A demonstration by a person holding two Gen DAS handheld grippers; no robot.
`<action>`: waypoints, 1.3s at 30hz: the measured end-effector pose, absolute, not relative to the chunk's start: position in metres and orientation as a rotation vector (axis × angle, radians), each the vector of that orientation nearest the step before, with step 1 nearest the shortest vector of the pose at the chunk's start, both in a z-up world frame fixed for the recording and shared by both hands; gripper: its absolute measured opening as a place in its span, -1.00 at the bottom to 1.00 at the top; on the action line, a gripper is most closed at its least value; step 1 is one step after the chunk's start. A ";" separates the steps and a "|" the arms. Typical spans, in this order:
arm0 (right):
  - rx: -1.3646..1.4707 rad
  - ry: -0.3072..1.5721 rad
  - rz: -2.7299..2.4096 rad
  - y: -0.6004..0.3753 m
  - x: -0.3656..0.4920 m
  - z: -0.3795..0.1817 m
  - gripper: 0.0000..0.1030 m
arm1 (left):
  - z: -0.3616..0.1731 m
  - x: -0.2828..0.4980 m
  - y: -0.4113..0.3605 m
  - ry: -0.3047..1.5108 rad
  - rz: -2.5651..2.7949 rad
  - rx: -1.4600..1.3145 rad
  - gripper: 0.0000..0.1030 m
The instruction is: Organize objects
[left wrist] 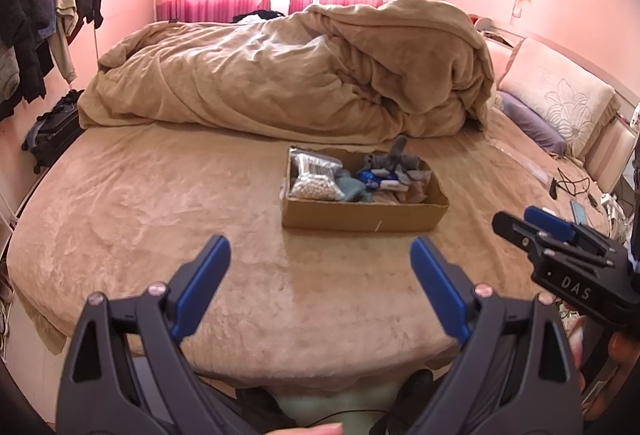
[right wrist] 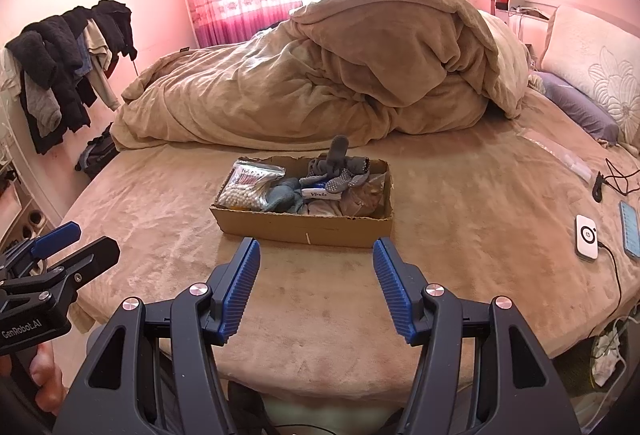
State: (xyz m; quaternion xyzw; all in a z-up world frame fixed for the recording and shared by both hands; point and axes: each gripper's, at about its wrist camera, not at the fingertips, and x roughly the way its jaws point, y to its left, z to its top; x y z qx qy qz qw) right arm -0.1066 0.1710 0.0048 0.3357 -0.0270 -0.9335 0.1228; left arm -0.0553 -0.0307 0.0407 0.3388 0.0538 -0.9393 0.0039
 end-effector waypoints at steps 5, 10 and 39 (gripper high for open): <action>0.980 -0.081 -2.724 0.171 -0.107 0.005 0.21 | 0.041 -0.056 -0.031 0.169 -2.945 1.062 0.80; 0.981 -0.081 -2.724 0.171 -0.107 0.005 0.21 | 0.041 -0.056 -0.030 0.168 -2.945 1.062 0.80; 1.008 -0.090 -2.708 0.170 -0.117 -0.004 0.21 | 0.032 -0.073 -0.039 0.179 -2.929 1.086 0.80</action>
